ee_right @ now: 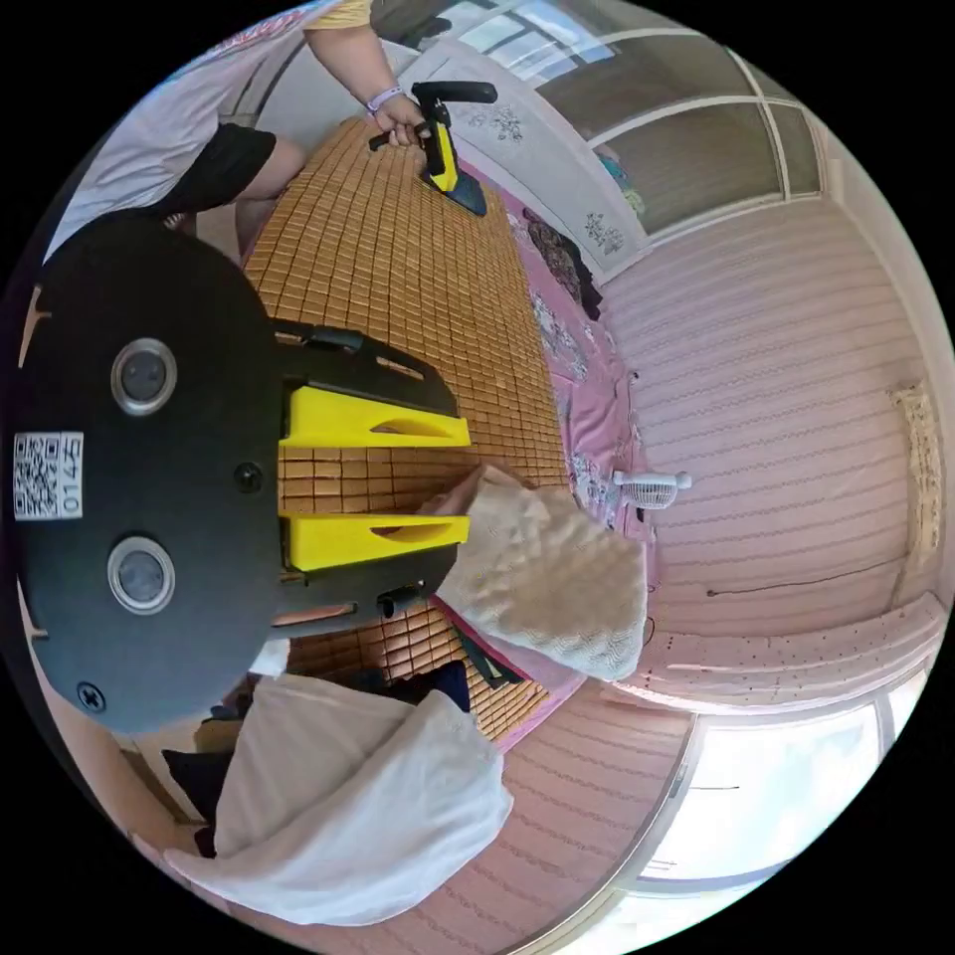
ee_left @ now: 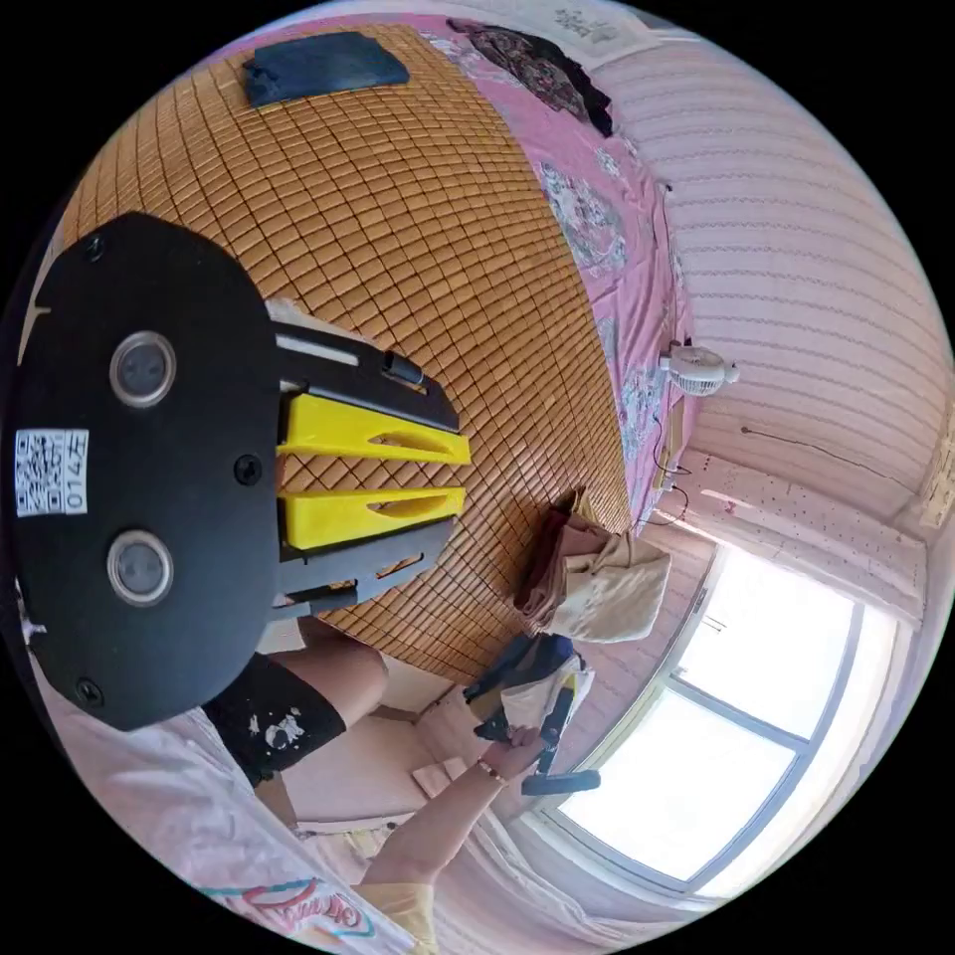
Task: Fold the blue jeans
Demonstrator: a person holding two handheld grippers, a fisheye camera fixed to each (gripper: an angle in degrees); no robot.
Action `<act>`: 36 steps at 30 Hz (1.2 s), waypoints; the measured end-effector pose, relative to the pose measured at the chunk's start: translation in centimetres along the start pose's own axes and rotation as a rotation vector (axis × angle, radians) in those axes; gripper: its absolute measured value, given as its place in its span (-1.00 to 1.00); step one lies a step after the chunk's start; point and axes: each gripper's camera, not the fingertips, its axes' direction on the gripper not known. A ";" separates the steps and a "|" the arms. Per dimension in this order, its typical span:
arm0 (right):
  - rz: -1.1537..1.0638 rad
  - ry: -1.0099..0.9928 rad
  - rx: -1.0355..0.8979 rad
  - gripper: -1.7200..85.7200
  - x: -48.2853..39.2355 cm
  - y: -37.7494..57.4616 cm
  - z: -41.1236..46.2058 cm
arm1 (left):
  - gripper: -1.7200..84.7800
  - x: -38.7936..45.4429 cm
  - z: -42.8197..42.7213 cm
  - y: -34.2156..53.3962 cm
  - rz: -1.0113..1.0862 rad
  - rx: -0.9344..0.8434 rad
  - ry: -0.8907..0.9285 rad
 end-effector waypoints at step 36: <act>-1.069 -0.322 -0.356 -0.74 -83.4 1.8 46.9 | -0.82 -57.4 -33.5 12.9 -0.995 0.288 -0.184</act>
